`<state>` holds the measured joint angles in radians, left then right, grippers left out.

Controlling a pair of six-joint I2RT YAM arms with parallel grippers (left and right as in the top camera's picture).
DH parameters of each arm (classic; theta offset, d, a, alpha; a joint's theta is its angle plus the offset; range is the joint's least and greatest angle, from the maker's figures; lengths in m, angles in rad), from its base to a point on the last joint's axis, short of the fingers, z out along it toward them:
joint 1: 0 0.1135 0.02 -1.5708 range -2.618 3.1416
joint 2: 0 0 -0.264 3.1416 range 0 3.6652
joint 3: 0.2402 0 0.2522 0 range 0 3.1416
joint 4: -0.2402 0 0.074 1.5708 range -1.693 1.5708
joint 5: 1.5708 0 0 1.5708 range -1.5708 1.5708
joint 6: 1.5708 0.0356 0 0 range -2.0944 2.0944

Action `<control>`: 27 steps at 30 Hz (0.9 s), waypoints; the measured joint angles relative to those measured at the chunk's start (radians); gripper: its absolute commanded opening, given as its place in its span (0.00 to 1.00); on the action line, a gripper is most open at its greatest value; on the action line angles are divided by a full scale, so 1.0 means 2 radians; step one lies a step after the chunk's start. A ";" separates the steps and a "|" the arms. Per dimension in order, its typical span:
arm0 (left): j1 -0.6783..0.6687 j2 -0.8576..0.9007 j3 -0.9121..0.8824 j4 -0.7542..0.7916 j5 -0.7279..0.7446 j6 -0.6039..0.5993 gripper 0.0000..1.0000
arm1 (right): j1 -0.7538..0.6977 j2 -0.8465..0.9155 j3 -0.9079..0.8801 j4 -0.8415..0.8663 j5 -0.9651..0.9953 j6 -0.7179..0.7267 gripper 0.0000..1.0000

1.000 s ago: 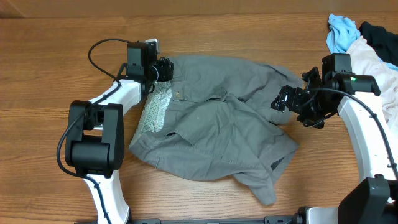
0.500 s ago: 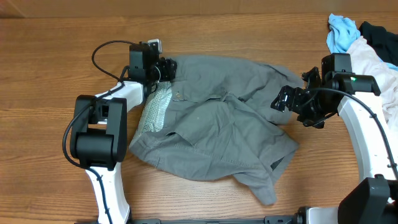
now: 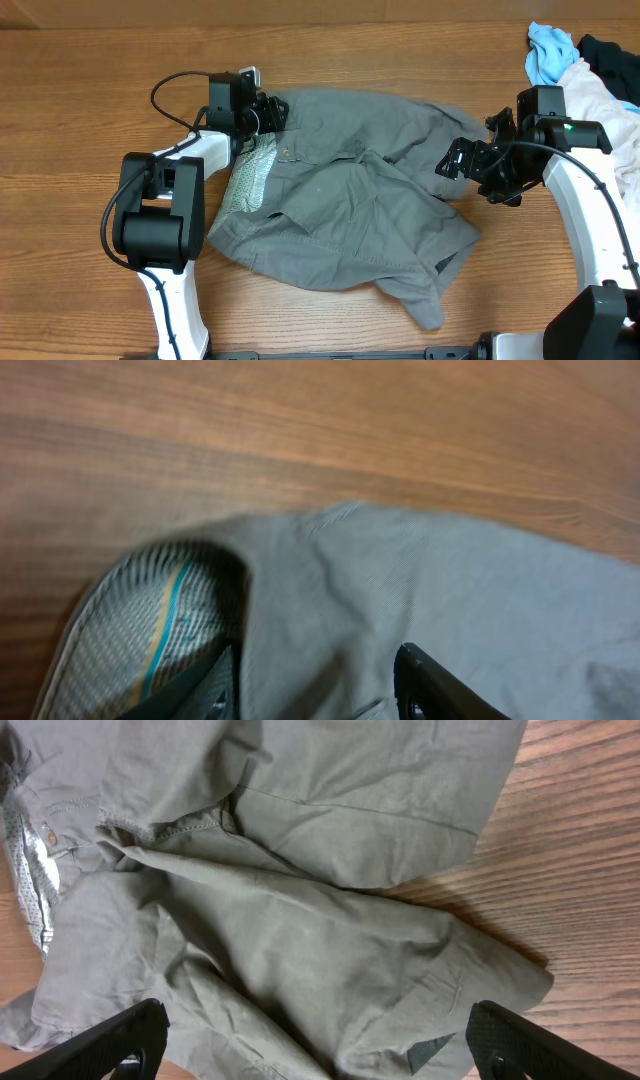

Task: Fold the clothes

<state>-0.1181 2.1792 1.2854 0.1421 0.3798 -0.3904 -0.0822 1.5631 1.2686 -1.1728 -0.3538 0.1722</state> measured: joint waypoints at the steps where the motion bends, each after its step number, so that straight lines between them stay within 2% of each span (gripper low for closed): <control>1: 0.000 0.000 0.000 -0.002 -0.003 0.000 0.37 | 0.000 0.000 0.000 0.001 0.000 0.000 1.00; 3: 0.000 0.000 0.000 -0.004 -0.007 -0.003 0.22 | 0.000 0.000 0.000 0.000 0.000 0.000 1.00; 5: 0.000 0.000 0.000 -0.006 -0.010 -0.002 0.13 | 0.000 0.000 0.000 0.000 0.000 0.000 1.00; 8: 0.000 0.000 0.000 -0.005 -0.012 -0.001 0.12 | 0.000 0.000 0.000 0.000 0.000 0.000 1.00; 11: 0.000 0.000 0.000 -0.004 -0.012 -0.002 0.04 | 0.000 0.000 0.000 0.000 0.000 0.000 1.00; 16: 0.000 0.000 0.000 0.025 -0.008 -0.001 0.04 | 0.000 0.000 0.000 0.001 0.000 0.000 1.00; 21: 0.000 0.000 0.002 0.070 0.028 -0.004 0.04 | 0.000 0.000 0.000 0.001 0.001 0.000 1.00; 27: 0.009 0.000 0.039 0.058 0.075 -0.018 0.04 | 0.000 0.000 0.000 0.000 0.001 0.000 1.00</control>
<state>-0.0998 2.1792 1.3628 0.2573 0.5293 -0.4263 -0.0826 1.5631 1.2690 -1.1721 -0.3511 0.1719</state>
